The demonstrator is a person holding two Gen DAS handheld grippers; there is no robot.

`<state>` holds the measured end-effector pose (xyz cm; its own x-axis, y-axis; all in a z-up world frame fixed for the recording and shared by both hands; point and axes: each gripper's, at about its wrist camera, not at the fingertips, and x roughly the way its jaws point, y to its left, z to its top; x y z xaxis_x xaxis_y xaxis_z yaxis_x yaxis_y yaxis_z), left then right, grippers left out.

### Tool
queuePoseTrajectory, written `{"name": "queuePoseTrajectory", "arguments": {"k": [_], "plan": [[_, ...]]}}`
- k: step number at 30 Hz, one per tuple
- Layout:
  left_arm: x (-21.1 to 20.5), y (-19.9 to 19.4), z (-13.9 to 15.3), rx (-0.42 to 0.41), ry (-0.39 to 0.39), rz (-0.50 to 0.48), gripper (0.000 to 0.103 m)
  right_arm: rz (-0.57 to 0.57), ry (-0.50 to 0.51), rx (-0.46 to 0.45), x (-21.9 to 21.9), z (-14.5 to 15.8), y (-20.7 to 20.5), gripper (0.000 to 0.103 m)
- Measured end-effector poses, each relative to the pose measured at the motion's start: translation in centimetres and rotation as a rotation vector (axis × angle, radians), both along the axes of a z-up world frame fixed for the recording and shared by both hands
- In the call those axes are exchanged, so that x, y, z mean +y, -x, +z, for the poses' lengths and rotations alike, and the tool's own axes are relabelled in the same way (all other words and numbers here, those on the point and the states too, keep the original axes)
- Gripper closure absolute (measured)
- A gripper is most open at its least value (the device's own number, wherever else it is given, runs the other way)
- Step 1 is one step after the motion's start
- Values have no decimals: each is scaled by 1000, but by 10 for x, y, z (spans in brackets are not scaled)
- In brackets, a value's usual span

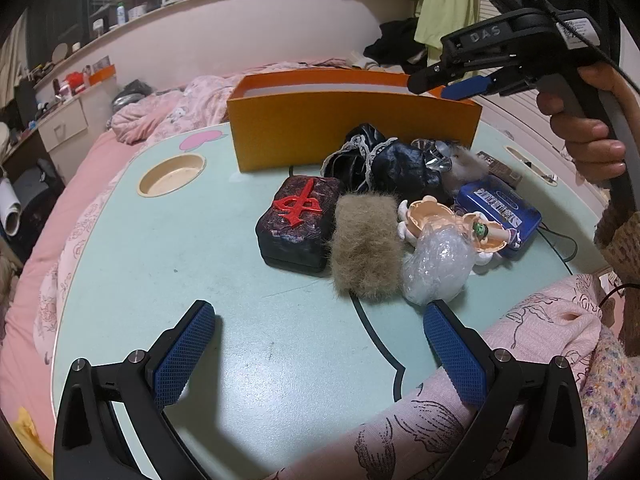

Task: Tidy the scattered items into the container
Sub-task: 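Open the right tool and withdraw it from the figurine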

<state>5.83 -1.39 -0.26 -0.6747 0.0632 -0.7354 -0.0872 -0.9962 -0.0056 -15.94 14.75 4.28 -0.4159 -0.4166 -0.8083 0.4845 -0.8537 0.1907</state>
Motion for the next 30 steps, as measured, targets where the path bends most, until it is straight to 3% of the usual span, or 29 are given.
{"name": "queuePoseTrajectory", "arguments": {"k": [3, 7, 10, 12, 14, 16, 21, 27, 30], "plan": [[0, 0, 0, 0, 0, 0, 0, -44, -55, 78, 1, 1, -1, 48], [0, 0, 0, 0, 0, 0, 0, -34, 19, 85, 15, 8, -9, 48], [0, 0, 0, 1, 0, 0, 0, -10, 31, 199, 23, 22, -41, 48], [0, 0, 0, 1, 0, 0, 0, 20, 41, 251, 27, 28, -66, 43], [0, 0, 0, 1, 0, 0, 0, 54, 50, 302, 35, 27, -98, 30], [0, 0, 0, 0, 0, 0, 0, 75, 42, 344, 46, 18, -128, 29], [0, 0, 0, 1, 1, 0, 0, 118, -18, 291, 69, -23, -165, 29], [-1, 0, 0, -1, 2, 1, 0, 64, -46, 281, 89, -60, -173, 29], [-1, -1, 0, 1, 2, 3, 0, 11, -29, 303, 86, -69, -173, 15]]}}
